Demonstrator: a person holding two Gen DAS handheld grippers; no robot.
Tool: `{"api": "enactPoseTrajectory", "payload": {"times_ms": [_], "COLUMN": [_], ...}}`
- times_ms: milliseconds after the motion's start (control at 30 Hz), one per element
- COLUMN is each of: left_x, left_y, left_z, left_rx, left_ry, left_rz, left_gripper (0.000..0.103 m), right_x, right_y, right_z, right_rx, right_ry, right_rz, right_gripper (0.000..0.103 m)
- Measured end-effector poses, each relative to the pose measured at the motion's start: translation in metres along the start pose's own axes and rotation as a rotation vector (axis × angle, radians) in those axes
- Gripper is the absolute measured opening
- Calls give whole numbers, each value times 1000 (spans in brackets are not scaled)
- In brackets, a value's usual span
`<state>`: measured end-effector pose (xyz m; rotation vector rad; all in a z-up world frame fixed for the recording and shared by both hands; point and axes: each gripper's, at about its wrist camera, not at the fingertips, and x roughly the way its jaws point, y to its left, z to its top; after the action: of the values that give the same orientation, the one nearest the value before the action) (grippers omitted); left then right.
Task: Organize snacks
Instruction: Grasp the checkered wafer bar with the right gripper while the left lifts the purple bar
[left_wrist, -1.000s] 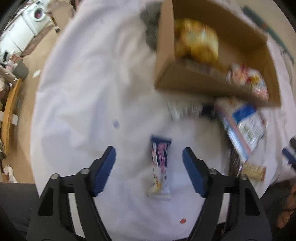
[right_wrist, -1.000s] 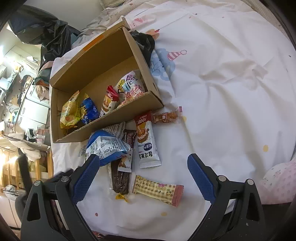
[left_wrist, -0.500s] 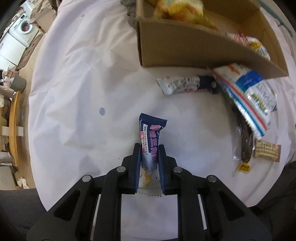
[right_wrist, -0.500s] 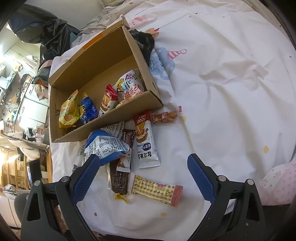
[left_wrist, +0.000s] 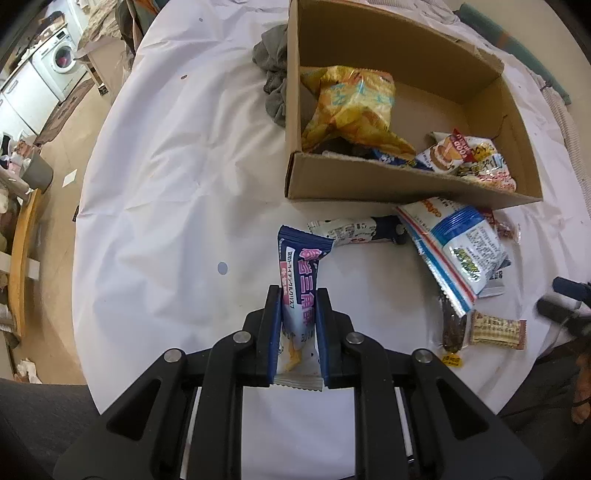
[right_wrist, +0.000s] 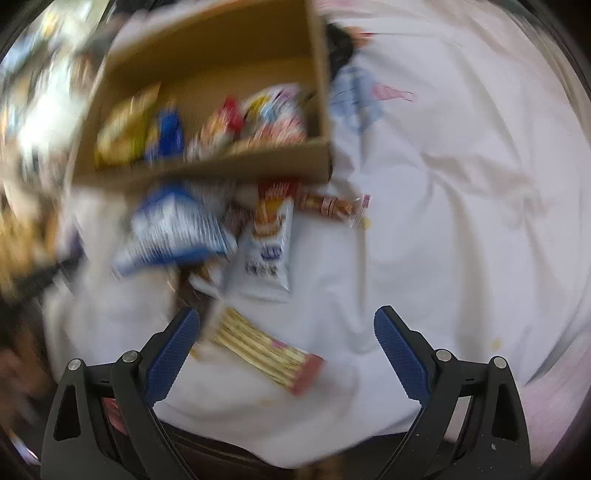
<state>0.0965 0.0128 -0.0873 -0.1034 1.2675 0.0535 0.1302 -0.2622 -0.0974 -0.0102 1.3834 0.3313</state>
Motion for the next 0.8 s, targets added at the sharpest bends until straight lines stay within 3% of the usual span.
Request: {"api": "enactPoseTrajectory", "payload": {"times_ms": [100,200,300,400,467,533,600,800], "left_x": [-1,-3,-4,-6,-5,-6,-5,-10], "left_y": [3,3,2,2,2,3,5,6], "left_z": [6,7,7,6,7,7,8,10], "left_rx": [-3,-5,0,-6,-9,-14,-26,-34], "left_ry": [-5,-5,-9,-9,-10,-9,-4,-24], "left_rz": [-15,-32,-32,-33,-33,-35,-47,-53], "left_gripper": [14,14,14,14,14,14,14,14], "right_x": [20,41,64,78,78,74,70,42], "right_y": [16,39,51,53,54,54,53,46], "right_z": [-2,-7,-11,-12,-13,-15,-16,-12], "right_rx": [-119,-296,-379,-399,-407,-412,-402,-337], "right_ry": [104,167,233,264,258,257,274,227], "right_rz": [2,-77,-111,-135,-127,-113,-81,19], "right_gripper": [98,96,82,77,62,39,27,27]}}
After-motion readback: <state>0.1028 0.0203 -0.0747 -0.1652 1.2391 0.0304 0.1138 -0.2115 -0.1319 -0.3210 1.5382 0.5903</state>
